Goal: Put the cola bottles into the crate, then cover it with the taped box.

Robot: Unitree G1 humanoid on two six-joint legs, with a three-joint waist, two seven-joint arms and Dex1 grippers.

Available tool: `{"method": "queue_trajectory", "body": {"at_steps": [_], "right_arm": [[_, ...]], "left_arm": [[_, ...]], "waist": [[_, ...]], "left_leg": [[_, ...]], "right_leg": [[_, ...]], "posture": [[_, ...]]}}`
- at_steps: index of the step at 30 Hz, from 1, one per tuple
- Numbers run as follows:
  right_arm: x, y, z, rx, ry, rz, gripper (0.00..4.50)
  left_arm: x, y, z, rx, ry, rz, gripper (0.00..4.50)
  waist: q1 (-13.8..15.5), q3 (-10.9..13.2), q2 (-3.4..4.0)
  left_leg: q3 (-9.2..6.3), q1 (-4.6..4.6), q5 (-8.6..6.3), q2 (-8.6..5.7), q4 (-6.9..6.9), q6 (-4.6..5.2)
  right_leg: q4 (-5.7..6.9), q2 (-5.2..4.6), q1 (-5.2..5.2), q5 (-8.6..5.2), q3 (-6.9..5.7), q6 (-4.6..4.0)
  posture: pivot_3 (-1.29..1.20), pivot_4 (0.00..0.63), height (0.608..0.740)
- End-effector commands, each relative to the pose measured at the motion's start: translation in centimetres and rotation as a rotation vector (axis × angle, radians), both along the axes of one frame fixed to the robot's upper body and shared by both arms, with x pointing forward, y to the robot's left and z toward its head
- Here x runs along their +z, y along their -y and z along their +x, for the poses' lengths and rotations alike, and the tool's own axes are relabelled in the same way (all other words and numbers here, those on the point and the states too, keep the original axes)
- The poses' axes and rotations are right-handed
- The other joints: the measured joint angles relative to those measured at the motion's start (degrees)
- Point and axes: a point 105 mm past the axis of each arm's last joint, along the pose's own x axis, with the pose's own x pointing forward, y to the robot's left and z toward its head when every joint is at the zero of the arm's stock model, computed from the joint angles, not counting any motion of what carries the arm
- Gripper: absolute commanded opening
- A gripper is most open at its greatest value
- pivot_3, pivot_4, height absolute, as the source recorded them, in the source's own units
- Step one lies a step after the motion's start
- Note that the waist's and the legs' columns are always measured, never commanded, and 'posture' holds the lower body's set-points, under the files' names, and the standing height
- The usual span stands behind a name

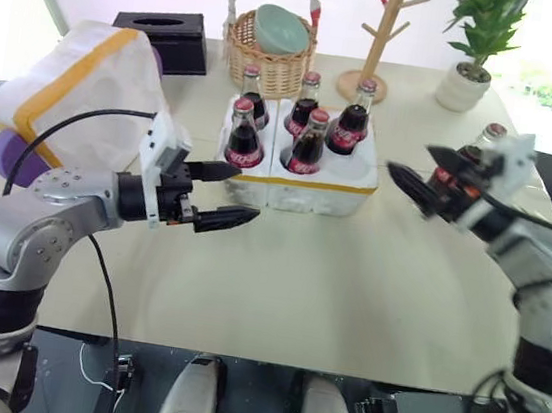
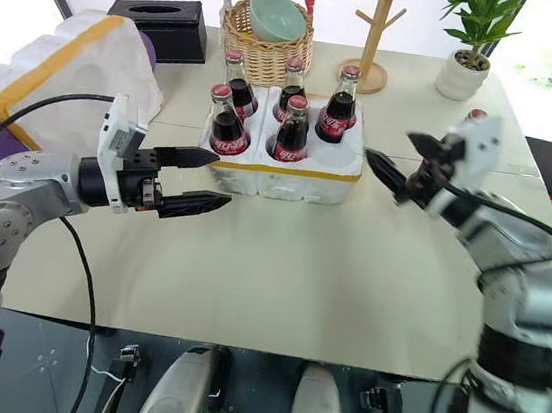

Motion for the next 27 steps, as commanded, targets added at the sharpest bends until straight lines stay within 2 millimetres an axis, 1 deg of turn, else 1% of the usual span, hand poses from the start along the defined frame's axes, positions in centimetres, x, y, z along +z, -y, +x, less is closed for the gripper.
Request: {"method": "queue_trajectory", "body": {"at_steps": [1, 3, 7, 14, 22, 25, 26, 27], "right_arm": [[0.4, 3.3, 0.0, -0.202, 0.039, -0.028, 4.45], [0.0, 4.4, 0.4, -0.283, 0.038, -0.024, 4.45], [-0.4, 5.1, 1.4, -0.34, 0.048, 0.022, 4.45], [-1.6, 5.1, 5.0, -0.329, 0.039, 0.037, 4.45], [-2.9, 4.7, 8.2, -0.296, 0.015, 0.031, 4.45], [-2.9, 4.6, 9.3, -0.295, 0.017, 0.04, 4.45], [-2.8, 4.6, 9.6, -0.295, 0.03, 0.042, 4.23], [-2.6, 4.5, 9.8, -0.292, 0.042, 0.044, 3.91]], "left_arm": [[0.7, 0.6, 0.1, -0.019, 0.029, -0.018, 4.5], [0.7, 1.1, 0.1, -0.034, 0.032, -0.02, 4.5], [1.1, 1.6, -0.1, -0.063, 0.039, -0.03, 4.5], [1.2, 2.0, -0.2, -0.093, 0.045, -0.022, 4.5], [1.3, 2.6, -0.4, -0.121, 0.051, -0.021, 4.5], [1.3, 2.7, -0.4, -0.125, 0.052, -0.019, 4.5], [1.3, 2.7, -0.4, -0.125, 0.052, -0.017, 4.5], [1.3, 2.7, -0.4, -0.126, 0.053, -0.016, 4.5]], "waist": [[-0.3, 0.0, 0.02], [-0.5, 0.0, 0.02], [-0.9, 0.0, 0.02], [-1.0, 0.0, 0.02], [-1.0, 0.0, 0.02], [-1.1, 0.0, 0.02], [-1.1, 0.0, 0.02], [-1.1, 0.0, 0.02]], "left_leg": [[0.01, 0.04, 0.0, 0.0, 0.0, 0.0], [0.01, 0.07, 0.0, 0.0, 0.0, 0.0], [0.01, 0.06, 0.0, 0.0, -0.02, 0.01], [0.03, 0.05, 0.0, 0.0, -0.02, 0.01], [0.04, 0.02, 0.01, 0.0, -0.01, 0.01], [0.04, 0.03, 0.01, 0.0, -0.02, 0.0], [0.04, 0.02, 0.01, 0.0, -0.03, 0.0], [0.04, 0.02, 0.01, 0.0, -0.03, 0.0]], "right_leg": [[0.02, 0.01, 0.0, 0.01, 0.04, -0.01], [0.05, 0.02, 0.0, 0.01, 0.06, -0.01], [0.04, 0.03, 0.0, 0.0, 0.09, -0.01], [0.03, 0.03, -0.01, 0.0, 0.1, -0.01], [-0.01, 0.03, 0.0, 0.01, 0.1, -0.01], [0.0, 0.03, -0.01, 0.01, 0.1, -0.01], [0.0, 0.03, -0.02, 0.01, 0.1, -0.01], [0.0, 0.03, -0.02, 0.01, 0.1, -0.01]], "posture": [[0.0, 0.15, 0.736], [0.0, 0.15, 0.736], [0.0, 0.15, 0.736], [0.0, 0.15, 0.736], [0.0, 0.15, 0.736], [0.0, 0.15, 0.736], [0.0, 0.15, 0.736], [0.0, 0.15, 0.736]]}}
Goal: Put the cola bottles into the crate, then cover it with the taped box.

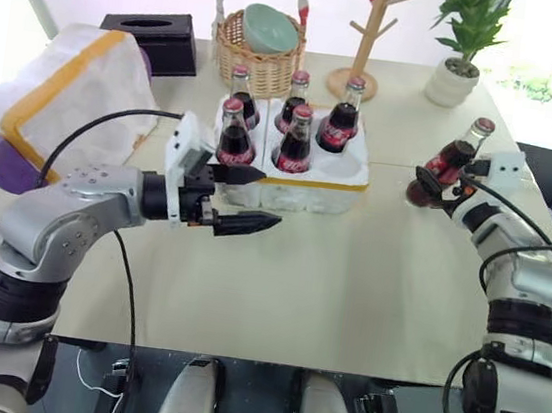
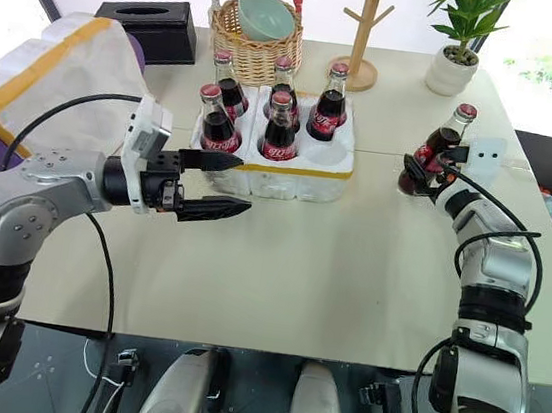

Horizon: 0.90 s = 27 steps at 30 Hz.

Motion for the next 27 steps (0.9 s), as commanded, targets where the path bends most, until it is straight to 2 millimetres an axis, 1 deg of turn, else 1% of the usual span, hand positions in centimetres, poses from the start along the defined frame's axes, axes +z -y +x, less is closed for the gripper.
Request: {"method": "queue_trajectory", "body": {"at_steps": [1, 2, 3, 7, 8, 10, 11, 13, 15, 17, 21, 27], "right_arm": [[2.0, -0.3, 0.7, 0.017, 0.09, -0.013, 3.6], [2.2, -0.5, 0.7, 0.032, 0.1, -0.015, 3.02], [2.7, -0.9, 0.6, 0.056, 0.124, -0.022, 2.77], [5.2, -1.4, -0.2, 0.093, 0.224, -0.022, 2.81], [7.0, -2.0, -0.7, 0.126, 0.283, 0.007, 2.81], [10.9, -4.2, -2.3, 0.248, 0.405, 0.074, 2.81], [12.4, -5.5, -3.2, 0.316, 0.445, 0.107, 2.81], [13.7, -7.4, -4.2, 0.397, 0.47, 0.13, 2.81], [13.7, -9.1, -4.5, 0.446, 0.452, 0.109, 2.81], [13.3, -10.3, -4.3, 0.469, 0.425, 0.093, 2.81], [11.6, -12.7, -3.9, 0.525, 0.365, 0.034, 2.81], [8.3, -14.4, -3.4, 0.579, 0.263, -0.043, 2.81]], "left_arm": [[1.2, 0.1, -0.1, -0.01, 0.056, 0.001, 4.5], [1.2, 0.1, -0.1, -0.009, 0.058, 0.0, 4.5], [1.3, 0.0, 0.0, -0.006, 0.06, -0.001, 4.5], [1.4, -0.1, 0.0, 0.004, 0.066, -0.001, 4.5], [1.4, -0.2, 0.0, 0.01, 0.065, -0.002, 4.5], [1.4, -0.4, 0.0, 0.022, 0.063, -0.006, 4.5], [1.4, -0.6, 0.0, 0.027, 0.061, -0.007, 4.5], [1.4, -0.7, 0.0, 0.033, 0.06, -0.007, 4.5], [1.2, -0.8, 0.1, 0.038, 0.057, -0.006, 4.5], [1.2, -0.8, 0.1, 0.041, 0.057, -0.005, 4.5], [1.3, -0.8, 0.3, 0.044, 0.062, -0.008, 4.5], [1.4, -1.2, 0.3, 0.06, 0.067, -0.007, 4.5]], "waist": [[0.0, 0.0, 0.0], [0.1, 0.0, 0.0], [0.1, 0.0, 0.0], [0.0, 0.0, 0.05], [0.0, 0.1, 0.09], [0.0, 0.1, 0.23], [-0.1, 0.2, 0.38], [-0.2, 0.3, 0.43], [-0.1, 0.3, 0.43], [0.1, 0.2, 0.37], [0.4, 0.2, 0.31], [0.2, 0.2, 0.32]], "left_leg": [[0.01, 0.0, 0.0, 0.0, 0.0, 0.0], [0.01, 0.0, 0.0, 0.0, 0.0, 0.0], [0.0, 0.0, 0.0, 0.0, 0.0, 0.0], [0.01, -0.02, 0.0, 0.0, 0.0, 0.0], [0.01, -0.02, 0.0, 0.0, 0.0, 0.0], [0.02, -0.09, 0.0, 0.0, 0.0, -0.01], [0.03, -0.13, 0.0, 0.0, 0.0, -0.01], [0.06, -0.16, 0.0, 0.01, -0.02, -0.01], [0.04, -0.14, 0.0, 0.07, -0.05, -0.01], [0.03, -0.12, 0.0, 0.08, -0.04, 0.0], [0.03, -0.13, 0.0, 0.06, 0.05, 0.0], [0.01, -0.18, 0.0, 0.06, 0.05, 0.0]], "right_leg": [[0.0, 0.0, 0.0, 0.0, 0.0, 0.0], [0.0, 0.0, 0.0, 0.0, 0.0, 0.0], [0.0, 0.0, 0.0, 0.0, 0.0, 0.0], [-0.01, 0.0, -0.01, 0.0, 0.01, 0.0], [0.0, 0.0, -0.03, 0.0, 0.01, 0.0], [0.0, 0.0, -0.1, 0.0, 0.02, 0.0], [0.01, 0.0, -0.15, 0.0, 0.04, 0.01], [0.04, 0.0, -0.23, 0.0, 0.08, 0.01], [0.05, 0.08, -0.24, 0.0, 0.07, 0.01], [0.04, 0.09, -0.19, 0.0, 0.07, 0.01], [0.04, 0.09, -0.1, 0.01, 0.07, 0.0], [0.03, 0.09, -0.15, 0.01, 0.07, 0.0]], "posture": [[0.0, 0.15, 0.736], [0.0, 0.15, 0.736], [0.0, 0.15, 0.736], [0.0, 0.15, 0.736], [0.0, 0.15, 0.736], [0.0, 0.15, 0.736], [0.0, 0.15, 0.736], [0.0, 0.15, 0.736], [0.0, 0.15, 0.736], [0.0, 0.15, 0.736], [0.0, 0.15, 0.736], [0.0, 0.15, 0.736]]}}
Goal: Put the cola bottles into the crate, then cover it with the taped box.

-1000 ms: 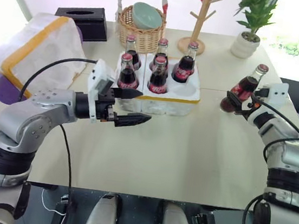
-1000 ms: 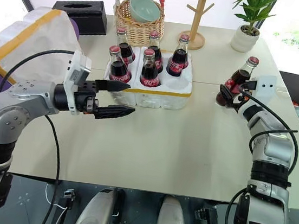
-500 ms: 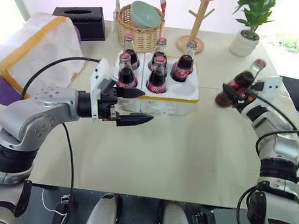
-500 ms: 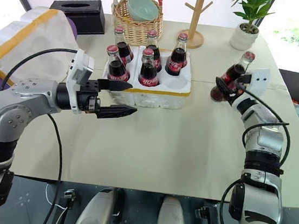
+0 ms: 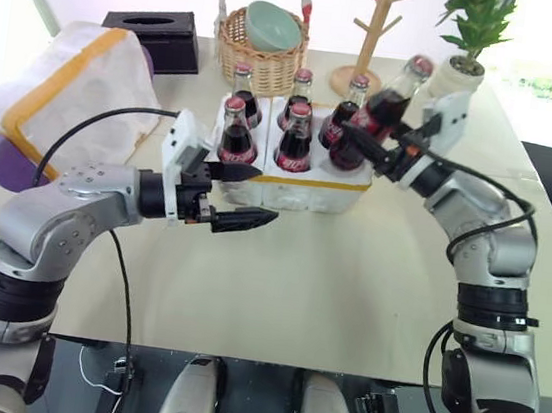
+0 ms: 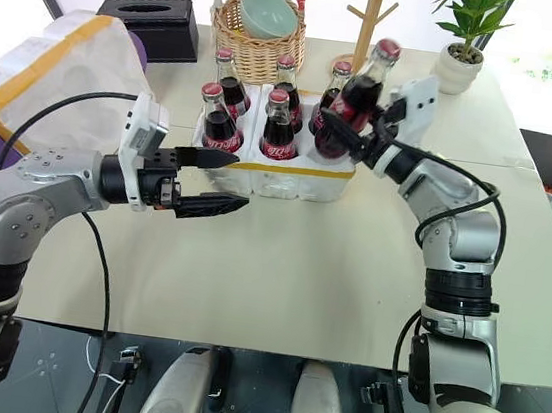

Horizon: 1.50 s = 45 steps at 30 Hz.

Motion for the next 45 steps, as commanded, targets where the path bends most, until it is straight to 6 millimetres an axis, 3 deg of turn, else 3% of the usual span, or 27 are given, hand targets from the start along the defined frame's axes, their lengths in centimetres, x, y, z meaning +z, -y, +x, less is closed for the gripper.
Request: {"method": "queue_trajectory", "body": {"at_steps": [1, 9, 12, 13, 16, 20, 23, 28, 32, 35, 39, 45], "right_arm": [[1.0, -0.4, -0.4, 0.017, 0.072, -0.037, 2.81], [-5.3, -1.3, 2.1, -0.036, -0.139, -0.191, 2.81], [-6.2, -1.1, 2.5, -0.047, -0.179, -0.214, 4.3], [-6.1, -1.1, 2.4, -0.045, -0.172, -0.218, 4.41], [-4.9, -1.1, 1.8, -0.019, -0.121, -0.224, 4.41], [-0.4, 1.2, -0.6, 0.072, -0.028, -0.217, 4.41], [2.7, 3.0, -3.0, 0.155, 0.021, -0.235, 4.41], [7.0, 6.2, -6.6, 0.26, 0.043, -0.28, 4.41], [9.6, 6.9, -7.6, 0.282, 0.096, -0.293, 4.41], [10.2, 7.2, -7.3, 0.258, 0.108, -0.297, 4.41], [9.4, 7.0, -7.2, 0.255, 0.107, -0.313, 4.41], [9.5, 6.7, -7.6, 0.255, 0.122, -0.312, 4.41]], "left_arm": [[1.3, -0.7, -0.1, 0.025, 0.062, -0.007, 4.5], [1.1, -0.9, 0.0, 0.045, 0.061, -0.003, 4.5], [1.2, -1.6, 0.2, 0.081, 0.069, 0.016, 4.5], [1.2, -2.0, 0.2, 0.1, 0.072, 0.027, 4.5], [1.2, -3.5, 0.0, 0.159, 0.081, 0.075, 4.5], [2.9, -8.0, -1.2, 0.31, 0.095, 0.2, 4.5], [4.7, -11.4, -2.9, 0.393, 0.067, 0.263, 4.5], [6.7, -19.4, -5.8, 0.622, -0.127, 0.382, 4.5], [5.5, -26.3, -7.3, 0.779, -0.289, 0.539, 4.5], [4.6, -30.5, -8.0, 0.85, -0.376, 0.681, 4.5], [4.1, -33.1, -6.8, 0.908, -0.378, 0.709, 4.5], [2.4, -33.2, -2.4, 0.885, -0.365, 0.66, 4.5]], "waist": [[-0.1, 0.0, 0.0], [-0.5, 0.0, -0.09], [-0.6, -0.1, -0.19], [-0.6, -0.1, -0.2], [-0.5, -0.1, -0.2], [0.0, -0.1, -0.19], [0.1, 0.0, -0.19], [-0.4, 0.0, -0.17], [-0.7, 0.0, -0.12], [-0.6, 0.0, -0.16], [0.1, 0.0, -0.18], [0.2, 0.0, -0.24]], "left_leg": [[0.0, 0.0, 0.0, 0.0, 0.0, 0.0], [0.0, 0.06, 0.0, 0.0, 0.0, 0.0], [0.0, 0.38, 0.0, 0.04, 0.0, 0.0], [0.0, 0.51, 0.0, 0.06, -0.01, 0.0], [0.01, 0.84, -0.01, 0.16, -0.05, 0.0], [0.01, 0.82, -0.01, 0.18, -0.16, 0.0], [0.02, 0.15, -0.01, 0.19, -0.09, -0.01], [0.11, 0.06, -0.01, 0.24, -0.16, 0.0], [0.37, 0.39, -0.02, 0.45, -0.49, -0.02], [0.48, 0.63, 0.0, 0.65, -0.83, -0.05], [0.5, 0.46, 0.0, 0.72, -0.98, -0.05], [0.6, -0.05, 0.02, 0.66, -0.68, -0.06]], "right_leg": [[0.0, 0.0, 0.0, 0.0, 0.0, 0.0], [0.02, 0.01, 0.03, 0.0, 0.01, 0.0], [0.02, 0.06, 0.3, 0.0, 0.03, -0.01], [0.02, 0.08, 0.41, 0.02, 0.04, -0.03], [0.0, 0.16, 0.73, 0.03, 0.06, -0.07], [-0.03, 0.17, 0.67, 0.02, 0.1, -0.08], [-0.05, 0.17, 0.07, 0.02, 0.1, -0.07], [-0.12, 0.23, -0.09, 0.01, 0.09, -0.09], [-0.13, 0.35, -0.09, -0.15, 0.11, -0.39], [-0.09, 0.52, -0.14, -0.34, 0.15, -0.77], [-0.02, 0.59, -0.36, -0.33, 0.14, -0.75], [0.46, 0.57, -0.9, -0.26, 0.23, -0.66]], "posture": [[0.0, 0.15, 0.736], [0.0, 0.15, 0.736], [0.0, 0.15, 0.736], [0.0, 0.15, 0.736], [0.0, 0.15, 0.736], [0.0, 0.15, 0.736], [0.0, 0.15, 0.736], [0.0, 0.15, 0.736], [0.0, 0.15, 0.736], [0.0, 0.15, 0.736], [0.0, 0.15, 0.736], [0.0, 0.15, 0.736]]}}
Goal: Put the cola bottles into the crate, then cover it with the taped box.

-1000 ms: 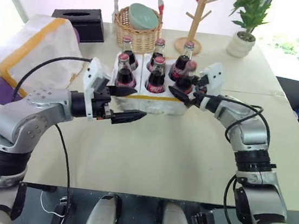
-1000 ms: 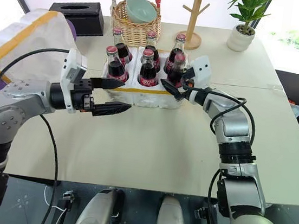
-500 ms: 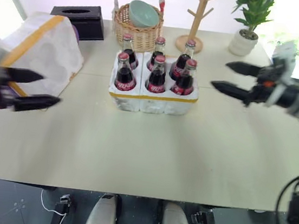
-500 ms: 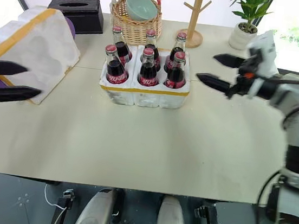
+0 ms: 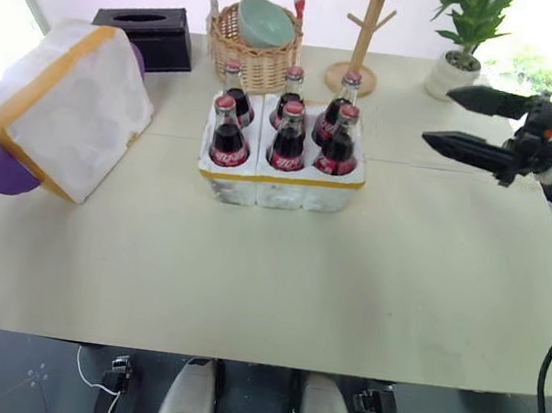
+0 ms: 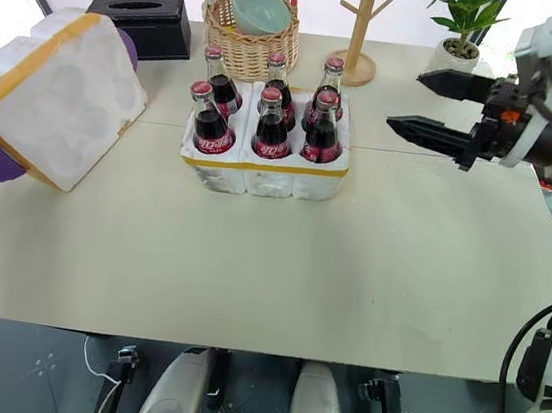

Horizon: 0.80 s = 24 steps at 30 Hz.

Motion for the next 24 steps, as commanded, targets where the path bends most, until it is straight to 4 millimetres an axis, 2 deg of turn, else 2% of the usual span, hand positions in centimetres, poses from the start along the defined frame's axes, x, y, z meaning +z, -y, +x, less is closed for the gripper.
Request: {"method": "queue_trajectory", "body": {"at_steps": [1, 4, 10, 12, 14, 19, 20, 24], "right_arm": [[2.1, -0.2, -1.1, 0.013, 0.088, 0.004, 4.41], [2.5, -0.2, -1.4, 0.01, 0.095, 0.011, 4.41], [2.9, 0.0, -1.7, -0.004, 0.102, 0.036, 4.41], [2.9, -0.1, -1.9, 0.001, 0.1, 0.033, 4.5], [2.8, -0.2, -2.0, 0.002, 0.102, 0.028, 4.5], [2.9, -0.1, -2.3, 0.007, 0.085, 0.035, 4.5], [2.8, -0.1, -2.4, 0.011, 0.074, 0.039, 4.5], [2.3, -0.1, -2.8, 0.025, 0.034, 0.05, 4.5]], "left_arm": [[-1.4, -0.8, 1.3, 0.026, -0.075, 0.034, 4.5], [-2.1, -0.9, 2.3, 0.034, -0.112, 0.034, 4.5], [-3.2, -0.3, 4.8, 0.047, -0.108, 0.048, 4.5], [-3.2, 0.0, 5.2, 0.036, -0.102, 0.043, 3.97], [-3.2, 0.2, 5.5, 0.031, -0.1, 0.046, 3.23], [-3.2, 0.4, 6.2, 0.04, -0.07, 0.041, 0.51], [-3.3, 0.5, 6.3, 0.036, -0.071, 0.045, 0.33], [-2.8, 0.1, 6.7, 0.047, -0.02, 0.088, 0.3]], "waist": [[-0.1, 0.0, -0.09], [-0.5, 0.0, -0.4], [-0.4, 0.0, -0.43], [-0.3, 0.0, -0.46], [-0.3, 0.0, -0.49], [-0.3, 0.0, -0.49], [-0.3, 0.0, -0.49], [-0.2, 0.0, -0.5]], "left_leg": [[0.0, 0.01, 0.01, 0.0, 0.08, -0.01], [-0.01, 0.02, 0.02, 0.03, 0.31, -0.02], [0.02, 0.01, 0.01, 0.07, 0.51, 0.0], [0.02, -0.01, 0.01, 0.07, 0.53, 0.0], [0.02, -0.03, 0.01, 0.08, 0.55, 0.0], [0.02, -0.03, 0.01, 0.08, 0.56, -0.01], [0.02, -0.03, 0.01, 0.08, 0.56, 0.0], [0.01, -0.02, 0.01, 0.08, 0.56, -0.01]], "right_leg": [[0.25, 0.0, -0.02, 0.0, 0.0, 0.0], [0.41, 0.0, -0.05, 0.0, -0.01, 0.0], [0.47, -0.01, -0.06, -0.01, 0.0, 0.02], [0.47, -0.01, -0.06, -0.01, 0.0, 0.02], [0.47, -0.02, -0.07, -0.01, 0.0, 0.02], [0.48, -0.02, -0.06, -0.01, 0.0, 0.02], [0.48, -0.03, -0.06, -0.01, 0.0, 0.02], [0.49, -0.03, -0.06, -0.01, 0.0, 0.02]], "posture": [[0.0, 0.15, 0.736], [0.0, 0.15, 0.736], [0.0, 0.15, 0.736], [0.0, 0.15, 0.736], [0.0, 0.15, 0.736], [0.0, 0.15, 0.736], [0.0, 0.15, 0.736], [0.0, 0.15, 0.736]]}}
